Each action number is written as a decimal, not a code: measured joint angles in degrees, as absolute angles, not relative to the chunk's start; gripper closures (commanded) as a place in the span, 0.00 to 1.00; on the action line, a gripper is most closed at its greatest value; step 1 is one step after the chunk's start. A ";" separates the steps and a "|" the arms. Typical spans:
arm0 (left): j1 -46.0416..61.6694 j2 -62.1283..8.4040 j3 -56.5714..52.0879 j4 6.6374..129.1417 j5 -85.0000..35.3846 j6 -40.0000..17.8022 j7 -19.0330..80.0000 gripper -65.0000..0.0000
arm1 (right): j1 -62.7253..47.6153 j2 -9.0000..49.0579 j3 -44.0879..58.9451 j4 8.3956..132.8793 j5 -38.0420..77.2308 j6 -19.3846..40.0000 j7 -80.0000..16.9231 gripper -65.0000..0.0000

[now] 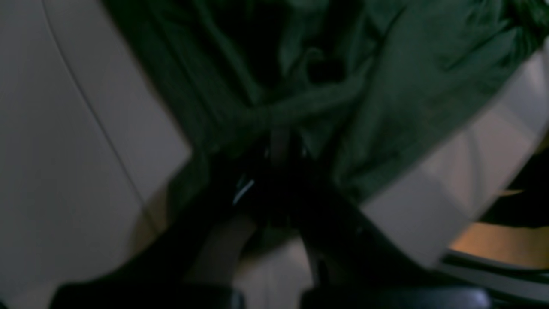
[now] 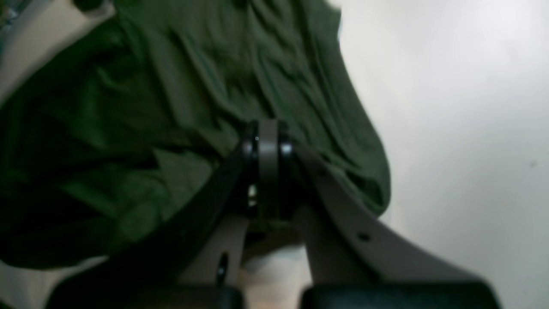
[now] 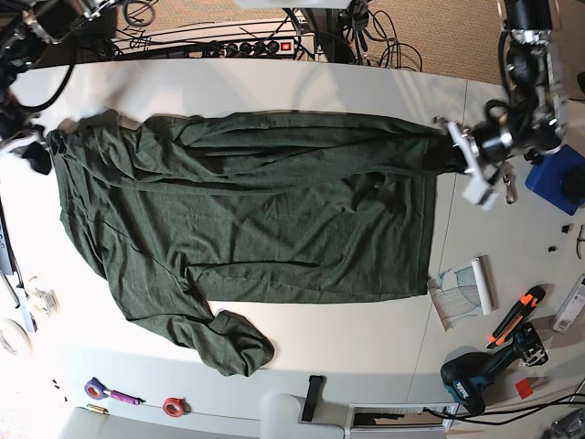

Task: Layout the t-shirt on the table in an organized manner, then fold the t-shirt properly
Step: 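Release the corners and regrasp the collar edge with both grippers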

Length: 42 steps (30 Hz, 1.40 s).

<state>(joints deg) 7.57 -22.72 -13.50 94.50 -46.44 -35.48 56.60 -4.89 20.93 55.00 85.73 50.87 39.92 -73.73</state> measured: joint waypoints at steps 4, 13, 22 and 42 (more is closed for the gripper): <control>5.48 -22.74 -10.76 94.63 -41.69 -31.75 53.87 1.00 | -5.08 21.15 47.05 85.73 36.42 39.90 -65.30 1.00; 4.75 -22.87 -10.63 94.61 -39.68 -31.55 53.87 1.00 | -4.58 24.10 30.72 85.73 10.11 40.27 -46.39 1.00; 4.89 -22.87 -10.61 97.93 -43.99 -36.07 57.76 1.00 | -6.28 24.12 29.21 85.73 13.58 40.16 -41.91 1.00; 5.06 -22.74 -3.01 94.08 -32.75 -29.30 51.75 1.00 | -10.66 22.72 29.23 86.06 16.19 38.87 -49.36 1.00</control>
<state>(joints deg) 5.06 -22.74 -3.01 94.08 -32.75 -29.30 51.75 -10.66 22.72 29.23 86.06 16.19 38.87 -49.36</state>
